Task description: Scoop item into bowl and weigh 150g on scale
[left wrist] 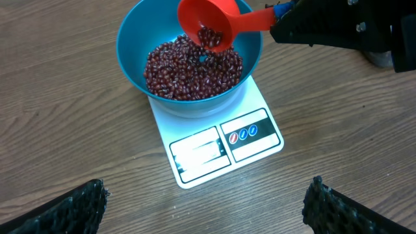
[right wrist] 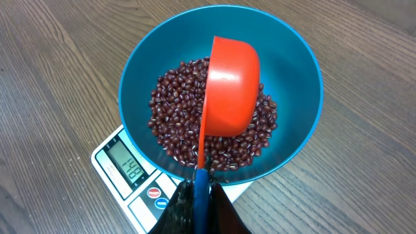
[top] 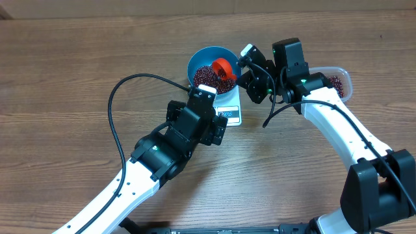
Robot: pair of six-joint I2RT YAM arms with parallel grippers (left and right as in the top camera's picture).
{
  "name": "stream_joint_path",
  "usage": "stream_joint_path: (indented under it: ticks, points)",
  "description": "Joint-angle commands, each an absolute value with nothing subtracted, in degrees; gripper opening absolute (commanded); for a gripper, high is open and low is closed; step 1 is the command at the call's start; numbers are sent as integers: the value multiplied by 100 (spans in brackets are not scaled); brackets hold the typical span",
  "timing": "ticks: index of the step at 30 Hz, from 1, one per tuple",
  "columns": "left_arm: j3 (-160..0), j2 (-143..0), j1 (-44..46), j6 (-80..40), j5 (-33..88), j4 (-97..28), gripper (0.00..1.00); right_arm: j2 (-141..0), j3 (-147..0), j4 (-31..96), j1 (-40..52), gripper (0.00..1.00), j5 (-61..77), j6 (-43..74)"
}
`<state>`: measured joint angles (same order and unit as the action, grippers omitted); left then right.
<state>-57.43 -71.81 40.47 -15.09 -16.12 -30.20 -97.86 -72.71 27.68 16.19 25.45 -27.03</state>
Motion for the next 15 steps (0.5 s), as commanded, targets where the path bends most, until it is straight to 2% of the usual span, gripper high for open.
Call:
stream_joint_path:
  ticks: [1, 15]
  points:
    - [-5704, -7238, 4051, -1588, -1691, -3006, 99, -9638, -7389, 2718, 1594, 4, 2554, -2692]
    - [-5704, -7238, 4051, -1588, -1691, -3006, 100, -9640, -7389, 2915, 1588, 4, 2357, -2908]
